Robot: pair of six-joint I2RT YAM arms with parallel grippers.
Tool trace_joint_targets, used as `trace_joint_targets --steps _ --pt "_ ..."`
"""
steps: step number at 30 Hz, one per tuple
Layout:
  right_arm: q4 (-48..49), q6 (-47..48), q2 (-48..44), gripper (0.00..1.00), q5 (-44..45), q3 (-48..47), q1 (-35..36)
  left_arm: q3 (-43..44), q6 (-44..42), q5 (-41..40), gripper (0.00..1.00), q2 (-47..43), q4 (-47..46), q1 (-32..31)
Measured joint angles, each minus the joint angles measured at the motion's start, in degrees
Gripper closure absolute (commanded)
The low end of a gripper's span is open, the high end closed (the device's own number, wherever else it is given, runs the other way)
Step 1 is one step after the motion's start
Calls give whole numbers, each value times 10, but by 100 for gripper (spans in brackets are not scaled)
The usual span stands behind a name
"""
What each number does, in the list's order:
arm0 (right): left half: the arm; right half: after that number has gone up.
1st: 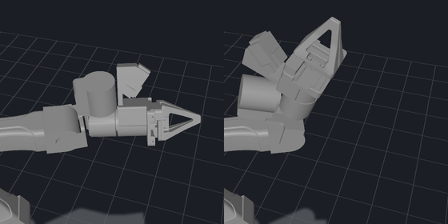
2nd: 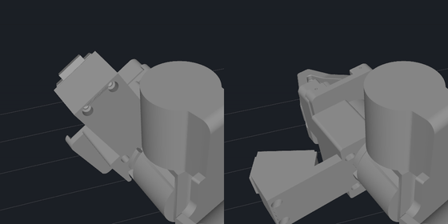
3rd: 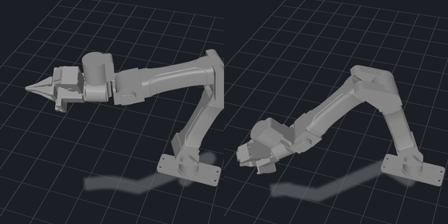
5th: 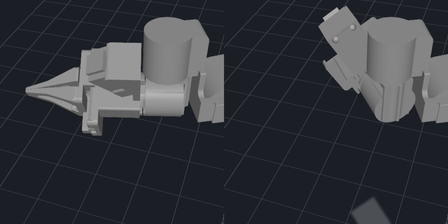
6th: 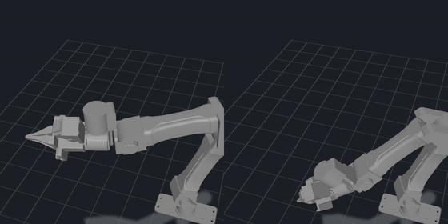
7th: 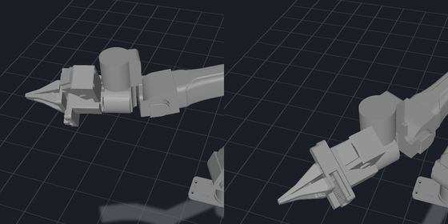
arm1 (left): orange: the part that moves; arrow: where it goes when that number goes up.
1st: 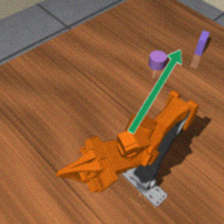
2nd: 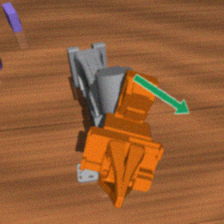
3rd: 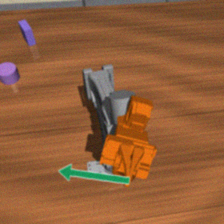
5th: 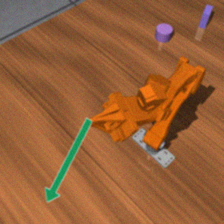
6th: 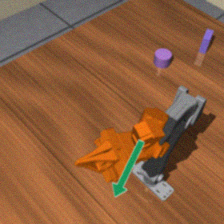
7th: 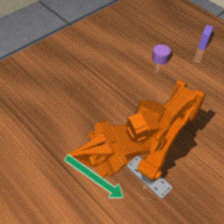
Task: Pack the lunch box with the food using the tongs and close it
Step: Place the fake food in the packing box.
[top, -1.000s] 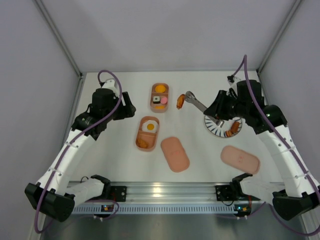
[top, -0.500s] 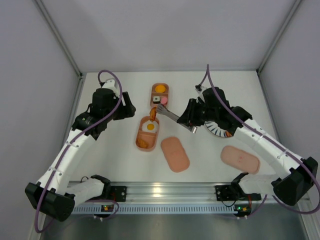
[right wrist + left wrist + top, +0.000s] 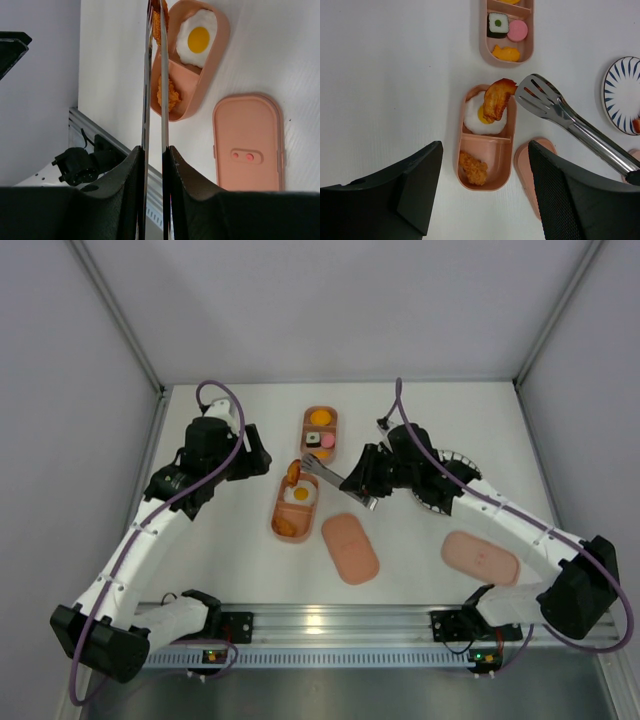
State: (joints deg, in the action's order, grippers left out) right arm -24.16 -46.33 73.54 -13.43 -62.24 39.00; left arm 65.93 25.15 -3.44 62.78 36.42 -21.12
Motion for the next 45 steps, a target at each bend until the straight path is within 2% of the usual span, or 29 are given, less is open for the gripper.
trace_joint_targets --steps 21,45 --pt "25 -15 24 100 17 33 35 -1 0 0 26 0 0 0" --pt "55 -20 69 100 21 34 43 -5 0 0 26 0 0 0"
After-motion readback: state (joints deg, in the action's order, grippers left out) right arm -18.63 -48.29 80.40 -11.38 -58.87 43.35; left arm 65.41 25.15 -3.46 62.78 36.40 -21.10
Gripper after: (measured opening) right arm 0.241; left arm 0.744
